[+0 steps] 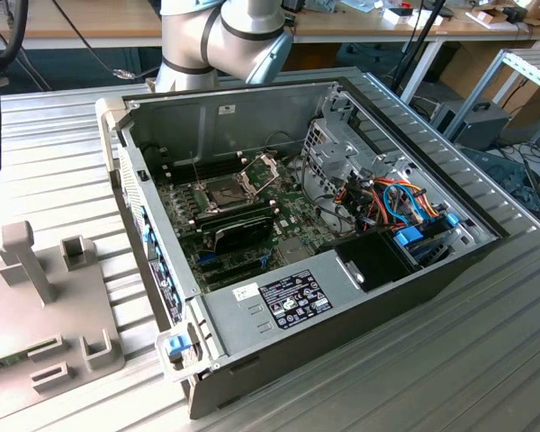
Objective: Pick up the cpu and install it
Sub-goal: 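Pick up the cpu and move it towards the insertion slot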
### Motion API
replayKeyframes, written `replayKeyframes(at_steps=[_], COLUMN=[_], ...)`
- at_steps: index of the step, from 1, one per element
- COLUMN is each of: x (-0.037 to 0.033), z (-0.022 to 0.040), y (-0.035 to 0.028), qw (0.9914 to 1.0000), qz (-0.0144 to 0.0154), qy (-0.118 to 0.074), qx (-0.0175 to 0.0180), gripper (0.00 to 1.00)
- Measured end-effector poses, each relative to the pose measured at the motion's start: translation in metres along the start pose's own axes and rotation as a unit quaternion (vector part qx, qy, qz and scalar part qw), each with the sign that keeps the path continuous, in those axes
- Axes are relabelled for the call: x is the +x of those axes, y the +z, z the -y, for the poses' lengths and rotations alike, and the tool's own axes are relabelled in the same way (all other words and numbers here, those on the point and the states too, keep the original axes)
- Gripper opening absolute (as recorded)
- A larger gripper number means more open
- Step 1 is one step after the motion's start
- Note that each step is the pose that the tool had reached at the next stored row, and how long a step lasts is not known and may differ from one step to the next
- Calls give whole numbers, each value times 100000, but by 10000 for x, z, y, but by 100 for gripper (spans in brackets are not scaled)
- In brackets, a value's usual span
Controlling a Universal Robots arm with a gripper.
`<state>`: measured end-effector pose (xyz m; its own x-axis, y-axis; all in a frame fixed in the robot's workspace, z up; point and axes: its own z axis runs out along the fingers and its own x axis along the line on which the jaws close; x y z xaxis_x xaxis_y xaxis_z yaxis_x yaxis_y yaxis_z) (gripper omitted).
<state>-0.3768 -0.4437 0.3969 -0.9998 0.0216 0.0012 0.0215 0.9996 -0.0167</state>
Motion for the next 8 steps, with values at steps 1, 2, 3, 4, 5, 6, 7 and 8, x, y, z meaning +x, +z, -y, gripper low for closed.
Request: replayKeyframes(at_steps=[1,2,3,4,5,6,7,8], x=[0,0,-1,-1,-5,-13,-23,-34], z=[0,0,0,0,0,0,0,0], y=[0,0,1,0,1,1,0,0], qw=[100000,100000,100000,100000,100000,100000,100000,100000], qz=[3,3,5,4,9,7,4,4], qy=[-3,-2,-4,0,-6,-15,-12,-4], qx=[0,0,-3,0,-4,-4,0,0], gripper=[55,55,55,55,55,55,55,55])
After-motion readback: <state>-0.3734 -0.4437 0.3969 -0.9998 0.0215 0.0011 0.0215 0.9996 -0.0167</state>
